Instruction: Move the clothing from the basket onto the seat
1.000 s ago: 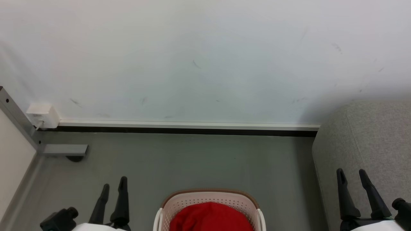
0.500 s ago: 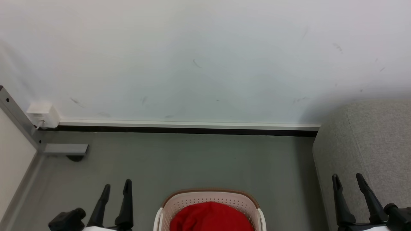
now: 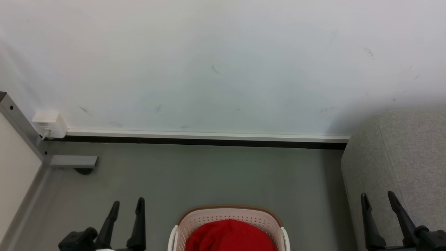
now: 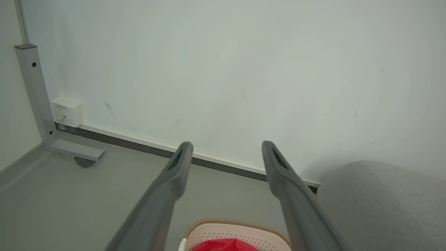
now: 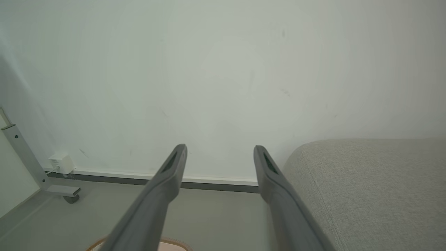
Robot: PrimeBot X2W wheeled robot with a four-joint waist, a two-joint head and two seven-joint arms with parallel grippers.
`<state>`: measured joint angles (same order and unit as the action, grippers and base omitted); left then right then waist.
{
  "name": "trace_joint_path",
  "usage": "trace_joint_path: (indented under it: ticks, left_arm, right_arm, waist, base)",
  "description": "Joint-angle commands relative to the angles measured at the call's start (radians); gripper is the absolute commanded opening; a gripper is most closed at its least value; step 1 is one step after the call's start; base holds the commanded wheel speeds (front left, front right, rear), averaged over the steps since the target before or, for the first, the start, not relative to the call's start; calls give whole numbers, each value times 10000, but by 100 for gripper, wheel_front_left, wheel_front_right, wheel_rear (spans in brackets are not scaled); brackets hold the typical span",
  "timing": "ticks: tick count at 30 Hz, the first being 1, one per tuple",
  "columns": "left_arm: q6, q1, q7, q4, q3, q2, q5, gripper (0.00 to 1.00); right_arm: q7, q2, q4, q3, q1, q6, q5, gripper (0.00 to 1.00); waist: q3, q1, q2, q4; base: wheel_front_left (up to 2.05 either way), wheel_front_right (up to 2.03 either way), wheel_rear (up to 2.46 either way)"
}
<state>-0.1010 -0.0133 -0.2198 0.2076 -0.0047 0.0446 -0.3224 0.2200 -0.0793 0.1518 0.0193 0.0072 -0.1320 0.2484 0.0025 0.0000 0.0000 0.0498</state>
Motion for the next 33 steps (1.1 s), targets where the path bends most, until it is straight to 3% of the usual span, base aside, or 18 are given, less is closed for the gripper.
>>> trace_joint_path:
  ticks: [1,23,33]
  left_arm:
    - [13,70,-81,-32,24,78,217,100]
    - [15,147,-458,-17,248,89,1610,100]
    - [-18,123,-449,66,259,87,1411,100]
  right_arm:
    - [76,2,-12,-41,101,20,-149,100]
    - [467,215,352,-357,273,24,-1053,100]
    - [459,246,418,-283,261,24,-946,100]
  waist:
    - [3,0,0,1]
    - [41,0,0,2]
    - [64,0,0,-30]
  base:
    - [0,0,0]
    - [0,0,0]
    - [0,0,0]
